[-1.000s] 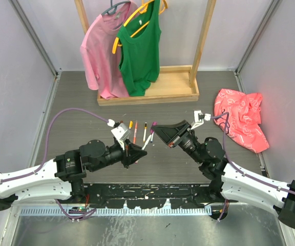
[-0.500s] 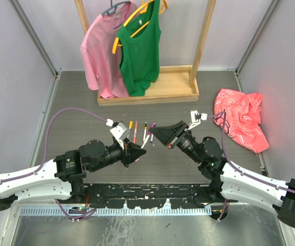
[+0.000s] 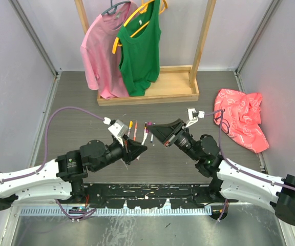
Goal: Insert the pens into the pen caps
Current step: Insert the pen cap onto the pen, then press the pen cap onto the pen, then place the pen at the center of the board.
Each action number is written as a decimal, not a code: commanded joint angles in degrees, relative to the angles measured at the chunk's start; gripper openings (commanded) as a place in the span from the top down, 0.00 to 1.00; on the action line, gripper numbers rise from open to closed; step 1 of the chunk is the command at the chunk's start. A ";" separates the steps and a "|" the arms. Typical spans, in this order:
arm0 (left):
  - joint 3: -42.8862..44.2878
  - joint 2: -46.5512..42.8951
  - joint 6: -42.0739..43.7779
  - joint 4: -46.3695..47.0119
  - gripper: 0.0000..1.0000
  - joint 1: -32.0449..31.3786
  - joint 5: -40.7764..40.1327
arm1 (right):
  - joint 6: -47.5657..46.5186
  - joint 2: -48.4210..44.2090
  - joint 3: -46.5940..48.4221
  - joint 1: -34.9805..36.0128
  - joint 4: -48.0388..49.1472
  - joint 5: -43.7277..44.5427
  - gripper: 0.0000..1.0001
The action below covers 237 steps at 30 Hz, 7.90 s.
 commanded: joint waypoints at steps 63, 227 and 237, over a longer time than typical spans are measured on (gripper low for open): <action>1.79 -1.27 2.18 -1.10 1.00 -0.09 6.82 | -14.95 -3.50 13.94 3.58 -20.84 2.21 0.47; 6.54 1.22 6.32 -29.33 1.00 32.56 12.00 | -13.71 0.19 9.51 15.64 -53.17 24.98 0.00; 11.05 18.11 13.50 -28.99 1.00 40.86 11.07 | -8.72 1.98 8.71 15.70 -55.09 22.67 0.00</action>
